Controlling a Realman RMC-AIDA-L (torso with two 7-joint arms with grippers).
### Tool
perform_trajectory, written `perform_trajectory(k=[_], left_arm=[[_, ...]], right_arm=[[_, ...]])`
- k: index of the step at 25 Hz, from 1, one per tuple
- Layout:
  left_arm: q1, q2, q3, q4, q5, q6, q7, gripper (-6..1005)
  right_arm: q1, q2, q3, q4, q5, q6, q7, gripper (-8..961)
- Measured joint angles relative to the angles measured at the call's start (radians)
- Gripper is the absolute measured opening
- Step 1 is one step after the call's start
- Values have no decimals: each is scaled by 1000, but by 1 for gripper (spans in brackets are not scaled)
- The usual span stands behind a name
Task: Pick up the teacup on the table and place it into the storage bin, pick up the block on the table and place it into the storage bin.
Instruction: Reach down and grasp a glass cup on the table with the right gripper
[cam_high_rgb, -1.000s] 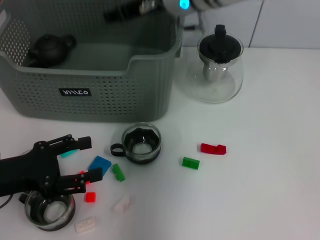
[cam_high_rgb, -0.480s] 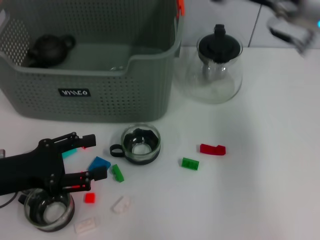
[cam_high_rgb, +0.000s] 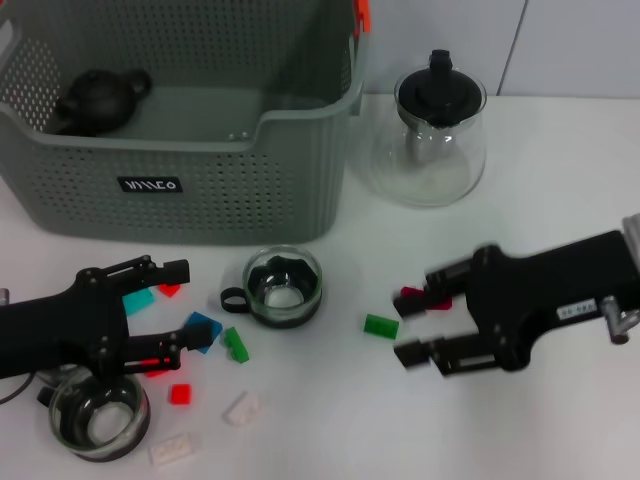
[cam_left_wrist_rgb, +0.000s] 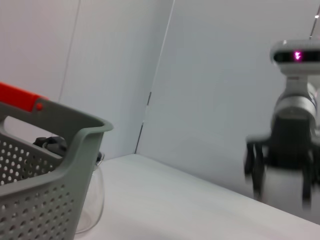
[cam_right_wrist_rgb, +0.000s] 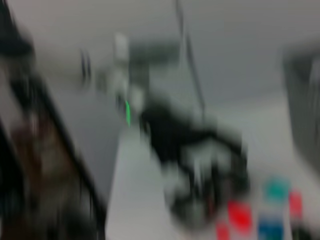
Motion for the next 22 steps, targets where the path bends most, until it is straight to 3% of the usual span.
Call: perform_trajectory(k=[3, 11, 17, 22], left_arm=[[4, 0, 0, 6, 7, -5, -3, 874], [55, 17, 6, 106, 48, 60, -12, 874], [82, 23, -13, 152, 42, 85, -16, 873], [76, 19, -16, 138, 42, 75, -14, 873]], right_arm=[[65, 4, -68, -75, -160, -2, 135, 524], [292, 16, -224, -72, -339, 25, 236, 518], [358, 28, -353, -56, -377, 126, 255, 513], [367, 30, -509, -56, -350, 313, 255, 510]])
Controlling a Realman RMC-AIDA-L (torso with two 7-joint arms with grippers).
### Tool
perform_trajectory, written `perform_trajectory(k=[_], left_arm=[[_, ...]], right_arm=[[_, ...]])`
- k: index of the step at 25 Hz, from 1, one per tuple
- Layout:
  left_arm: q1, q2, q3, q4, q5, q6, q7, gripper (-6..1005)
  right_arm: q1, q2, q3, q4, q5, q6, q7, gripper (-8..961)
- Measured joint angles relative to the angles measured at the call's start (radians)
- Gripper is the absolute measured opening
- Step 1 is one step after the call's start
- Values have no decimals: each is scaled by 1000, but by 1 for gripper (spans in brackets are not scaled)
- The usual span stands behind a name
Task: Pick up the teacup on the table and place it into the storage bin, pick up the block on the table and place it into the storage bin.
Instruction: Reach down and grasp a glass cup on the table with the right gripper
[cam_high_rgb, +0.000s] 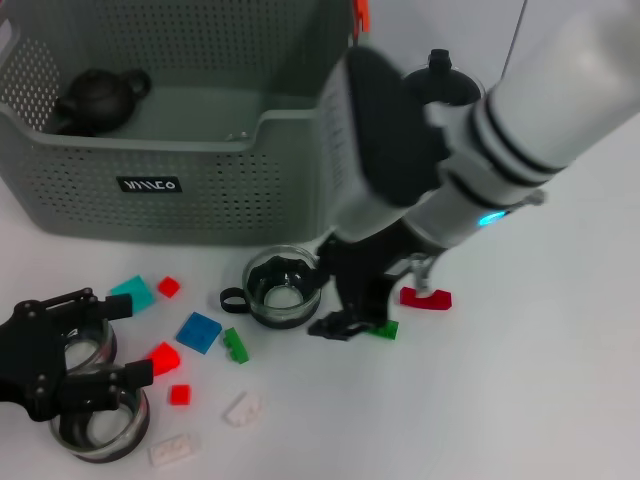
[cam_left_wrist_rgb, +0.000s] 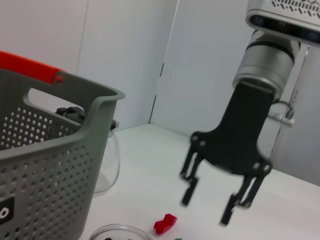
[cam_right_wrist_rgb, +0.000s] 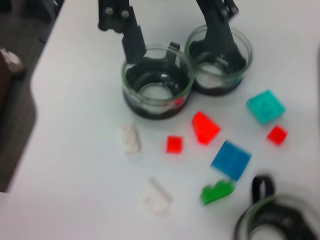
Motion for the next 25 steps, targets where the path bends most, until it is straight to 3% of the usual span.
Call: perform_trajectory(k=[9, 18, 25], left_arm=[[-3, -4, -5, -12, -1, -3, -3, 873], [-5, -6, -8, -25, -3, -3, 2, 873], [-7, -6, -8, -27, -2, -3, 2, 873]], right_arm=[[19, 0, -305, 124, 30, 341, 26, 503], [67, 0, -356, 233, 54, 436, 65, 497], [129, -2, -349, 310, 70, 349, 121, 492]])
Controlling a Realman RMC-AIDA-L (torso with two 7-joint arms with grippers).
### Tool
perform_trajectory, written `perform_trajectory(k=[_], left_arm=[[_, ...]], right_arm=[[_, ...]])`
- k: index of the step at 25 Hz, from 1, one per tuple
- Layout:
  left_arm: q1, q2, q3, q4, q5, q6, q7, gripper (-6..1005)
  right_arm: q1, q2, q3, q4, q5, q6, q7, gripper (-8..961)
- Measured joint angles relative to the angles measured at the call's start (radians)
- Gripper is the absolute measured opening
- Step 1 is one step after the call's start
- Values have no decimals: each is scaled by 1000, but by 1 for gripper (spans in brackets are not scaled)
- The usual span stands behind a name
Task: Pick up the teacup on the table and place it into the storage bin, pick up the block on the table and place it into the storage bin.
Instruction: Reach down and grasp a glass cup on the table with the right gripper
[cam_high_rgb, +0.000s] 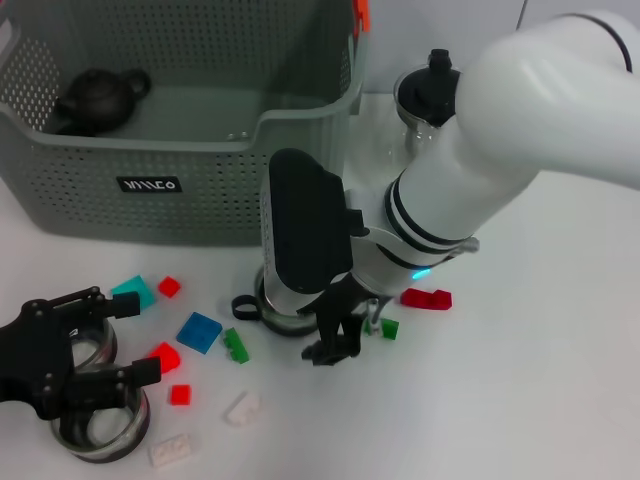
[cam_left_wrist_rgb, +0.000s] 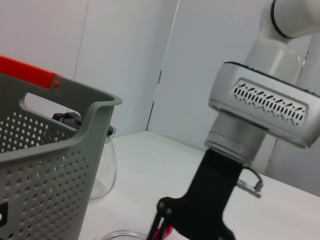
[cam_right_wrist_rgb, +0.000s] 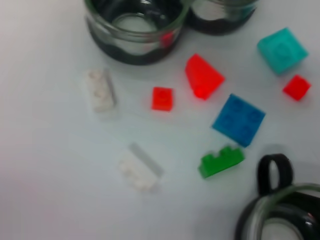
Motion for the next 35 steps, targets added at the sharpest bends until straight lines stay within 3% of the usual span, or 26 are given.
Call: perform_trajectory(k=[9, 19, 31, 34, 35], left_arm=[[-4, 0, 0, -6, 0, -12, 2, 873], [-4, 0, -1, -6, 0, -12, 3, 873], [-6, -5, -2, -7, -1, -11, 3, 873], [-9, -5, -2, -8, -1, -11, 3, 873], [-9, -5, -2, -8, -1, -11, 3, 873]], right_arm=[[0, -8, 65, -33, 14, -151, 0, 485], [-7, -5, 28, -12, 13, -49, 1, 478], [-23, -6, 17, -1, 20, -47, -9, 469], [-26, -7, 21, -3, 21, -48, -7, 244], [-28, -8, 25, -7, 21, -52, -6, 225]])
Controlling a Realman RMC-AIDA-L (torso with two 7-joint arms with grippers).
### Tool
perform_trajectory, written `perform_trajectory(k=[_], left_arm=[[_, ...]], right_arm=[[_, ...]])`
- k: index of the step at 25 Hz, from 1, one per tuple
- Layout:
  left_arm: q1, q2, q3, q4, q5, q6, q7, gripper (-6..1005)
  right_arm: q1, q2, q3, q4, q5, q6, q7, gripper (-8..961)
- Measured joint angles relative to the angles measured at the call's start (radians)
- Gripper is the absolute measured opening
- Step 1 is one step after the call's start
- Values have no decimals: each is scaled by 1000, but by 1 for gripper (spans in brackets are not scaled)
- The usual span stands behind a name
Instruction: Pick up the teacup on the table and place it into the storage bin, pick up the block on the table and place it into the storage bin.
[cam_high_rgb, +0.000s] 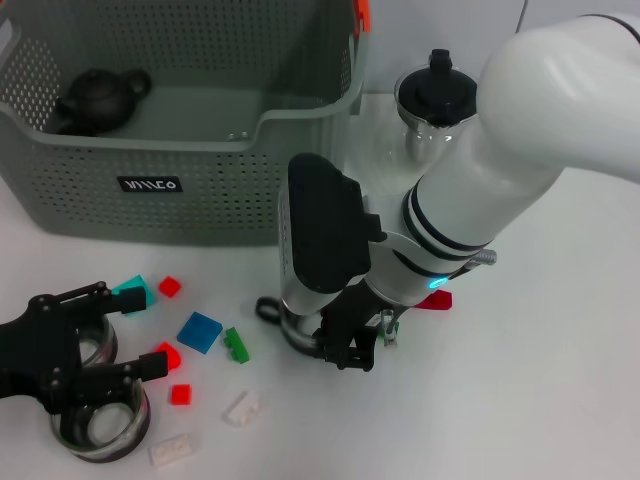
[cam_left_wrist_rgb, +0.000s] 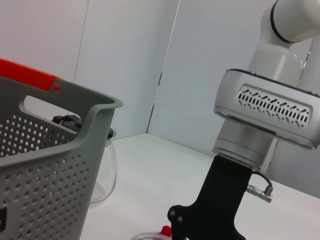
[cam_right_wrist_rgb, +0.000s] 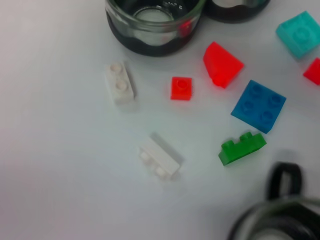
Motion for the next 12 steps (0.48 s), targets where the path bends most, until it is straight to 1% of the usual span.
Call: perform_trajectory(k=[3, 6, 9, 12], left_arm=[[-2, 0, 0, 0, 0, 0, -2, 873], [-3, 0, 0, 0, 0, 0, -3, 873], [-5, 0, 0, 0, 0, 0, -5, 873], [-6, 0, 0, 0, 0, 0, -5, 873]], right_arm=[[-2, -2, 23, -11, 1, -25, 1, 170], [-4, -5, 101, -38, 1, -97, -5, 114], [-17, -11, 238, -86, 1, -198, -15, 58], [-44, -13, 402, -144, 1, -295, -37, 58]])
